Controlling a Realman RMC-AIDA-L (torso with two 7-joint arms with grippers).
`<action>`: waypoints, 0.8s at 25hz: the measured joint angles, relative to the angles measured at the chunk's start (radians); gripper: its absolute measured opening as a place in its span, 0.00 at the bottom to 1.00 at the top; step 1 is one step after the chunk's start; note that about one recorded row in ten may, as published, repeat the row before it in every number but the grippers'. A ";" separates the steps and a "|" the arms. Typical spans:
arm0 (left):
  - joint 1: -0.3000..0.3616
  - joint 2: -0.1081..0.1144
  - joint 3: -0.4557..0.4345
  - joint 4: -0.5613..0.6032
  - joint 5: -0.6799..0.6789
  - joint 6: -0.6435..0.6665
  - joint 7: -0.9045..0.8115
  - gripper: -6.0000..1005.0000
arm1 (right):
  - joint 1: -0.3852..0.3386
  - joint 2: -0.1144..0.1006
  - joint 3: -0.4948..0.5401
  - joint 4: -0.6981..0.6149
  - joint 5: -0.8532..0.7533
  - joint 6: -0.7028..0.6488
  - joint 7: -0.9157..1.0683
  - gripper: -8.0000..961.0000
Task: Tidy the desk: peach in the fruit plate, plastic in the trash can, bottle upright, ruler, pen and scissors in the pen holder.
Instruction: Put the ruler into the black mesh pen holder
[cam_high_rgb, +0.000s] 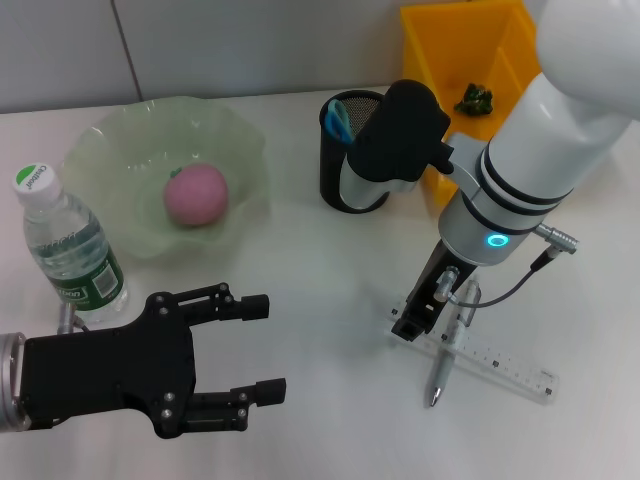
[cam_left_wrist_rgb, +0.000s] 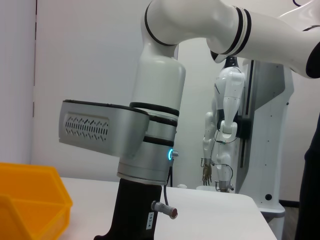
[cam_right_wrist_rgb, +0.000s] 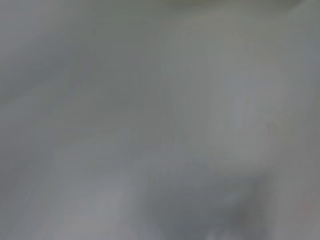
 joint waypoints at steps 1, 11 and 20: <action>0.000 0.000 0.000 0.000 0.000 0.000 0.000 0.78 | 0.000 0.000 0.000 -0.001 0.001 0.000 0.000 0.40; -0.002 0.000 0.000 0.000 0.000 0.000 0.000 0.78 | -0.036 -0.003 0.100 -0.176 0.011 -0.086 0.001 0.40; -0.002 0.000 -0.001 0.000 -0.001 0.008 0.000 0.78 | -0.103 -0.004 0.220 -0.367 0.104 -0.092 -0.055 0.40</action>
